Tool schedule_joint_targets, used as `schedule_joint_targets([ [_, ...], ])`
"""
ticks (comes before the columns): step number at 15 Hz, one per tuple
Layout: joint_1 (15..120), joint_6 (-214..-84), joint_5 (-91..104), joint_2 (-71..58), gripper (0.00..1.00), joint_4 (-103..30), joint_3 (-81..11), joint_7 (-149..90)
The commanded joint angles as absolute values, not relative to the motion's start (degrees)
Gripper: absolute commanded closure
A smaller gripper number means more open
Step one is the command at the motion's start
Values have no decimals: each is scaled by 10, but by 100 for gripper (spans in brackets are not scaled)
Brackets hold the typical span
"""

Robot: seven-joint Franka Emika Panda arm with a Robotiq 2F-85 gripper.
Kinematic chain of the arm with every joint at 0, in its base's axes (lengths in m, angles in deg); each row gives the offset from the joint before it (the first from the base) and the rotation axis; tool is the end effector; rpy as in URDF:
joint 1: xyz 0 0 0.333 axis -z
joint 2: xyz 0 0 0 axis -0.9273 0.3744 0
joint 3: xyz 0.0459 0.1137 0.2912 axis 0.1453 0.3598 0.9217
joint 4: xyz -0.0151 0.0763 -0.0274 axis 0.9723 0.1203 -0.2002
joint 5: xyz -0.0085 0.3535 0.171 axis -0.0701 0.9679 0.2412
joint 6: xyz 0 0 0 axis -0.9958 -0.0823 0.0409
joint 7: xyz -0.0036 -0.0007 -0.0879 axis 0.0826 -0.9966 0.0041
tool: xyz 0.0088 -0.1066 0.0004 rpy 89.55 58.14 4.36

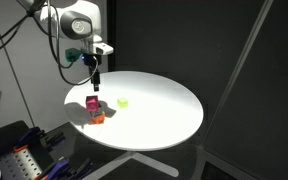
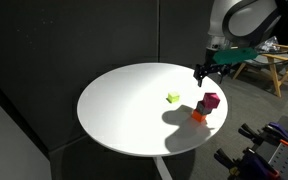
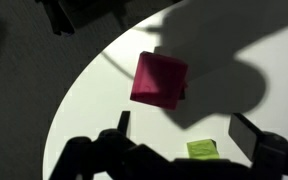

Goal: Unstack the grey toy block from the pink toy block, then stack them back

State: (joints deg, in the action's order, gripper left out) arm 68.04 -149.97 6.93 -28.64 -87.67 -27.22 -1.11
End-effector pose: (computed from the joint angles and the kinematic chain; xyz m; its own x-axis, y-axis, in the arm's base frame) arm 0.4525 0.0295 0.3167 0.8874 -0.4609 -0.0101 -0.4599 -0.8865 0.0507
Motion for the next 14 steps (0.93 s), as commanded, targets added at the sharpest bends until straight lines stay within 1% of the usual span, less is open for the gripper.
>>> schedule_joint_targets([
  [1,685,-1510,67,-288,0,-891,-277,7],
  [14,695,-1554,64,-270,0,-927,-292,44],
])
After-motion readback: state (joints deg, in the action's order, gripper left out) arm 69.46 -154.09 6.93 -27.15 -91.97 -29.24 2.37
